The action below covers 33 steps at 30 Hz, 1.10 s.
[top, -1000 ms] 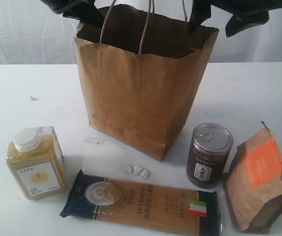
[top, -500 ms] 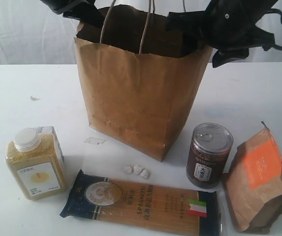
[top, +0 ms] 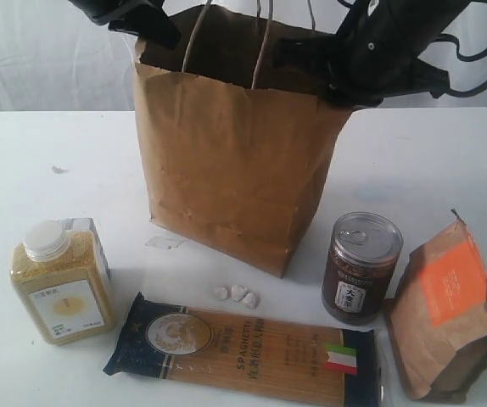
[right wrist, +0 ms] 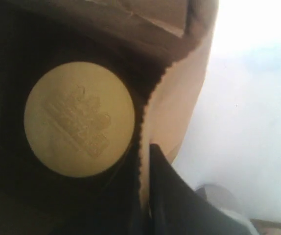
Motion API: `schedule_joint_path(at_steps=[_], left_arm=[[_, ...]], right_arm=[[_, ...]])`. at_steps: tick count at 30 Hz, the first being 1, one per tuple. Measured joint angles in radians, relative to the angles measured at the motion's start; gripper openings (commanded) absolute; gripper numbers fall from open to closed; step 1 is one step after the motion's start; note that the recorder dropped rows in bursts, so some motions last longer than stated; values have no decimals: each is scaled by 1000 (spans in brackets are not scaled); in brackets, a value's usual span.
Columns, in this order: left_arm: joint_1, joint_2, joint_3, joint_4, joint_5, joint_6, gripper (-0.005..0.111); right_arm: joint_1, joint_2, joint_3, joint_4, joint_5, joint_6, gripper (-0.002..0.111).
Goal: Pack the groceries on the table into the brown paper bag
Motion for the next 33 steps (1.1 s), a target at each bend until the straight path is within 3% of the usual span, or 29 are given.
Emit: schedule_joint_path(at_steps=[12, 19, 33], left_arm=[[16, -28, 0, -73, 25, 0, 0], [88, -90, -2, -44, 19, 0, 0], [121, -91, 12, 74, 85, -44, 0]], right_arm=[[0, -21, -102, 28, 25, -172, 0], [0, -15, -111, 106, -60, -294, 0], [0, 97, -193, 158, -50, -382, 0]])
